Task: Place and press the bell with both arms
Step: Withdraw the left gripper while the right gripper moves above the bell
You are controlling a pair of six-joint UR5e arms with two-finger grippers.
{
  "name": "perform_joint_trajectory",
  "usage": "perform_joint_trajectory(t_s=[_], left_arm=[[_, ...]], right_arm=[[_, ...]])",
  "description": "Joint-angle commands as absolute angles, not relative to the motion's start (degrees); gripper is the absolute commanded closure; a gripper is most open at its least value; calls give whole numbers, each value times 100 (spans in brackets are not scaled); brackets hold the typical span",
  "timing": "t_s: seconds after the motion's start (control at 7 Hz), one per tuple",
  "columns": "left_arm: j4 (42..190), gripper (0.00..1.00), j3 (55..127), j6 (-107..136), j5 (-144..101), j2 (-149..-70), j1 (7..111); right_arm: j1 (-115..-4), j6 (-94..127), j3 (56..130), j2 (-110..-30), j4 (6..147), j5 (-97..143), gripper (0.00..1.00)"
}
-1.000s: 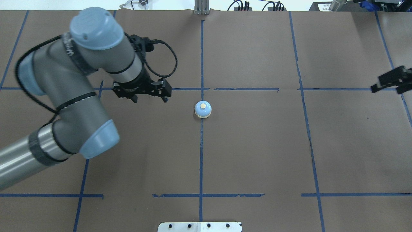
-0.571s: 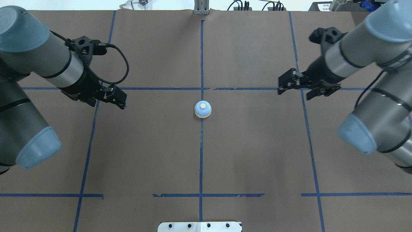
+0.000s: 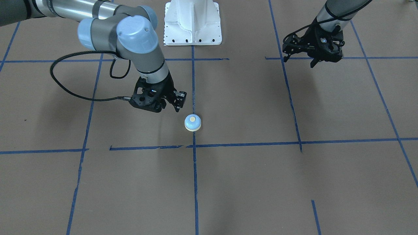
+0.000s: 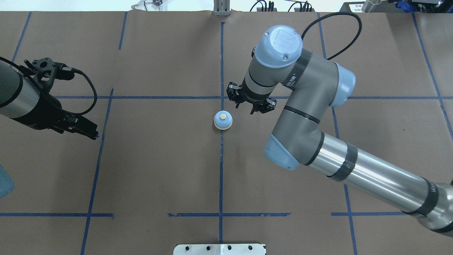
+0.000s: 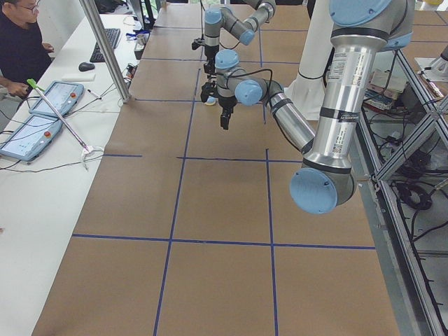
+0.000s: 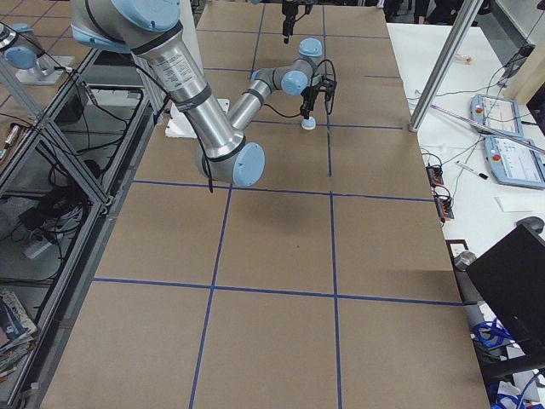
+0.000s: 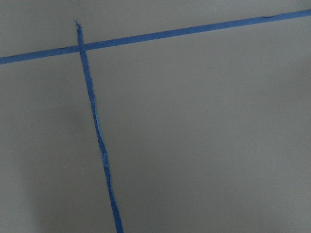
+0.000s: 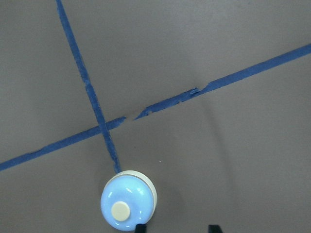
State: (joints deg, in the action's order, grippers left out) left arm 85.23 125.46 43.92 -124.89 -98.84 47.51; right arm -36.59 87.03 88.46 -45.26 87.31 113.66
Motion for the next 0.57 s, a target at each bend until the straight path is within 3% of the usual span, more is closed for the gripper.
perform_joint_trajectory(t_s=[0.0, 0.43], left_arm=[[8517, 0, 12647, 4368, -12481, -9809, 4755], [8517, 0, 12656, 4368, -12472, -9800, 4755]], right_arm=[[-3534, 8946, 7870, -3974, 8501, 11329, 100], [-3411, 9229, 7427, -3850, 7963, 11268, 100]])
